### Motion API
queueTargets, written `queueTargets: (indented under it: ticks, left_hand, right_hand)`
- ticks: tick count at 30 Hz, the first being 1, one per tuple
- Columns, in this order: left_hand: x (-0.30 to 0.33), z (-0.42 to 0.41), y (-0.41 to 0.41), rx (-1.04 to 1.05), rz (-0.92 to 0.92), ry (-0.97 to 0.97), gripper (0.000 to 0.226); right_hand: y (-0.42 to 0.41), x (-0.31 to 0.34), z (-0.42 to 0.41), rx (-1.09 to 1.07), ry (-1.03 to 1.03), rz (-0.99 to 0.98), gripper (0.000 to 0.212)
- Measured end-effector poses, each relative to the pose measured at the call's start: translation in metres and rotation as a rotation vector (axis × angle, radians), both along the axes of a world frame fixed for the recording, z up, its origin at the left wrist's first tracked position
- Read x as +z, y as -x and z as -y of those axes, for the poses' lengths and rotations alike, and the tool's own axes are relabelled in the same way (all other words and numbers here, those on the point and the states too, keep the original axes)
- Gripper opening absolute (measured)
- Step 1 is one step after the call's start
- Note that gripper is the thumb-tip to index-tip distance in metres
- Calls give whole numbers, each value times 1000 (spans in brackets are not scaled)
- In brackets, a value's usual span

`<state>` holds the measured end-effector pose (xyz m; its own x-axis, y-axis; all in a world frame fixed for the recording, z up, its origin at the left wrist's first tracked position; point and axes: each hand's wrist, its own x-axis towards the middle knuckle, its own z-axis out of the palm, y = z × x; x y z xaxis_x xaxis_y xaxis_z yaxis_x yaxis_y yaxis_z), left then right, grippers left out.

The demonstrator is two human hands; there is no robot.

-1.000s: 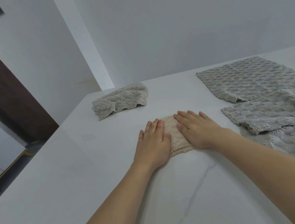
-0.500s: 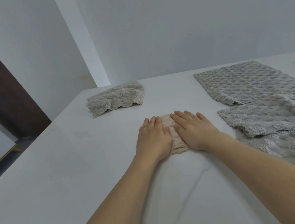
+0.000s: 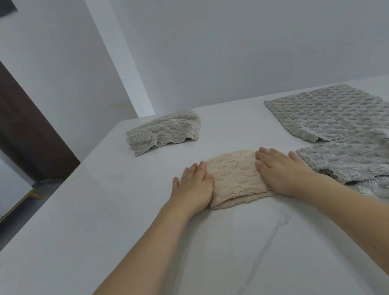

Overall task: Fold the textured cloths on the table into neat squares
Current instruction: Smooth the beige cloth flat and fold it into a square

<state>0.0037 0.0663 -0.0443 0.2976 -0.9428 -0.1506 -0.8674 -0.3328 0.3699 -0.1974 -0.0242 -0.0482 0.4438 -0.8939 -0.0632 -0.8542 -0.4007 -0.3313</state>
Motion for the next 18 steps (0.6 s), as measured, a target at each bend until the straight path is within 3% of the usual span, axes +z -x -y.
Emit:
queueTargets:
  ticks: [4,8,18]
  left_hand:
    - [14,18,30,22,-18,217,56]
    - [-10,23,55,-52,128,139,58]
    - [-12,13,36,-62,142,97,59]
  right_hand:
    - [-18,10,0,24,57,92,52]
    - [-28,-11,0,75,93,-43,53]
    - [-21,-10,1,55,65,-55,53]
